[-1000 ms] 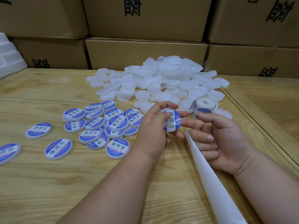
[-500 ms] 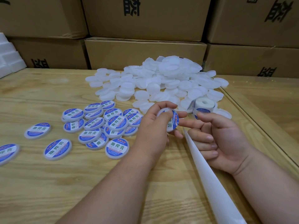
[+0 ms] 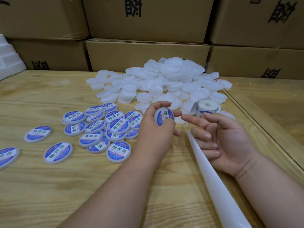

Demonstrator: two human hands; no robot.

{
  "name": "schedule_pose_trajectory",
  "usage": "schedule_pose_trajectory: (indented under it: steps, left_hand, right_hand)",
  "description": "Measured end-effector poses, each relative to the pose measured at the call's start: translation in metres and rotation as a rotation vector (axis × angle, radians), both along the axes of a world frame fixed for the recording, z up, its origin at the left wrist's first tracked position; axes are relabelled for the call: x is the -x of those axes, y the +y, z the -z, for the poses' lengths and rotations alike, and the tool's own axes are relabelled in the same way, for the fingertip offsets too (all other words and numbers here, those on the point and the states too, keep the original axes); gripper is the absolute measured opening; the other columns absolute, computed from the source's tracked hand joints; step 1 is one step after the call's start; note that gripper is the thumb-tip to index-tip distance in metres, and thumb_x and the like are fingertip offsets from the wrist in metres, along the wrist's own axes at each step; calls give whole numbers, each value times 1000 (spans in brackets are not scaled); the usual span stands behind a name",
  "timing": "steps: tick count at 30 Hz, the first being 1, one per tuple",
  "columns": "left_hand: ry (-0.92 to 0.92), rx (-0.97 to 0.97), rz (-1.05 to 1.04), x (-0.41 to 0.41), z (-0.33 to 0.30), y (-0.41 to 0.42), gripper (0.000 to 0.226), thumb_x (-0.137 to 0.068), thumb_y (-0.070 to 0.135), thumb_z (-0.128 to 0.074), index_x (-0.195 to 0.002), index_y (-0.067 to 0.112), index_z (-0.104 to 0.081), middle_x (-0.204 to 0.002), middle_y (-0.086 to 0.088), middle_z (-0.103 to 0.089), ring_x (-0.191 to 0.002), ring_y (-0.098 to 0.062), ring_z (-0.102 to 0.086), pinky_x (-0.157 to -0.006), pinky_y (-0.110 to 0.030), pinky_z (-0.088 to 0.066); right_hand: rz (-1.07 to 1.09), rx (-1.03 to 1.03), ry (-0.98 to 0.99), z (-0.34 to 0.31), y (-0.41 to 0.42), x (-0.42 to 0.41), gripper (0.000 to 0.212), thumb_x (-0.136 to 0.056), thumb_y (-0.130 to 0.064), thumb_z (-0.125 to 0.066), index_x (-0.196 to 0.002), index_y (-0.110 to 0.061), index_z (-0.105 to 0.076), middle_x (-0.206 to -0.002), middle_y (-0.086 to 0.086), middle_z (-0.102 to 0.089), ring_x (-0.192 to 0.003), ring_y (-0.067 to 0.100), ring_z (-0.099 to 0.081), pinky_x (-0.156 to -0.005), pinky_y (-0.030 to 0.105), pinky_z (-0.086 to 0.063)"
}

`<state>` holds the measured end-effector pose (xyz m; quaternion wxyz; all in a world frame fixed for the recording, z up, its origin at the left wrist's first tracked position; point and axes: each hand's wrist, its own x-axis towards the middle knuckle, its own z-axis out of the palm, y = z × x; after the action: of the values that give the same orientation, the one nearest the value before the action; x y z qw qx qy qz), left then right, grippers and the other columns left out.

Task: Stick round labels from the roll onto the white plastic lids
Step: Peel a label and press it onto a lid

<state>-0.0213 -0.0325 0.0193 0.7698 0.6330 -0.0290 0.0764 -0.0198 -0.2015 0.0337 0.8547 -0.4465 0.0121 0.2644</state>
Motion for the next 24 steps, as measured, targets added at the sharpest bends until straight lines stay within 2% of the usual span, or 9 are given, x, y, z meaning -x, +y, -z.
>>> schedule_pose_trajectory:
  steps: [3, 6, 8, 12, 15, 17, 19, 22, 24]
  left_hand:
    - [-4, 16, -22, -1, 0, 1, 29, -93, 12, -66, -109, 34, -60, -101, 9, -77, -56, -13, -63, -46, -14, -41]
    - [18, -19, -70, 0, -2, 3, 17, -87, 30, -77, -103, 33, -70, -90, 12, -77, -56, -12, -64, -53, -19, -44]
    - [38, -33, -77, 2, -5, 4, 17, -93, 44, -67, -102, 31, -71, -92, 12, -78, -55, -12, -65, -52, -22, -43]
    - [65, 55, -38, 3, -10, 7, 43, -102, 61, -36, -108, 34, -69, -90, -2, -79, -47, -14, -59, -43, -22, -40]
    - [85, 85, -63, 4, -10, 7, 57, -103, 64, -27, -99, 34, -75, -67, -4, -74, -36, -15, -44, -38, -19, -35]
    - [97, 106, -94, 2, -9, 6, 60, -102, 65, -28, -97, 30, -77, -50, -1, -56, -37, -15, -38, -37, -19, -32]
    - [120, 142, -113, 1, -7, 5, 57, -101, 64, -33, -99, 26, -76, -49, 3, -45, -40, -12, -38, -38, -19, -32]
    - [150, 202, -144, -3, -6, 6, 44, -101, 59, -42, -96, 26, -71, -56, 6, -52, -43, -8, -43, -38, -20, -34]
    - [160, 237, -167, -6, -4, 7, 37, -102, 53, -46, -91, 23, -63, -61, 4, -59, -44, -11, -44, -41, -22, -35]
  right_hand:
    - [82, -16, -10, 0, 0, -1, 44, -82, -32, -60, -119, -10, -67, -60, -4, -36, -40, 7, -24, -31, 15, -18]
    - [101, -20, -22, 1, 1, -1, 35, -83, -30, -61, -111, -11, -66, -59, -4, -36, -40, 7, -26, -32, 17, -19]
    - [105, -17, -30, 2, 1, -1, 31, -83, -30, -61, -107, -12, -66, -59, -4, -35, -41, 7, -26, -32, 17, -19]
    - [116, -26, -30, 3, 1, -2, 29, -82, -29, -61, -106, -12, -64, -59, -4, -34, -41, 8, -26, -32, 18, -20]
    - [125, -35, -27, 4, 1, -3, 29, -82, -28, -62, -105, -12, -64, -60, -4, -34, -41, 8, -26, -33, 19, -19]
    - [131, -34, -30, 4, 1, -3, 29, -81, -28, -62, -105, -12, -64, -60, -5, -34, -41, 8, -26, -34, 19, -17]
    - [139, -31, -42, 4, 0, -3, 29, -78, -28, -67, -102, -13, -66, -60, -5, -33, -42, 8, -26, -35, 20, -16]
    - [183, -22, -58, 4, 1, -3, 30, -66, -25, -77, -93, -14, -70, -61, -5, -31, -43, 8, -25, -36, 20, -16]
    - [233, -10, -59, 4, 1, -3, 21, -71, -25, -73, -90, -15, -69, -62, -5, -29, -43, 8, -24, -35, 20, -17]
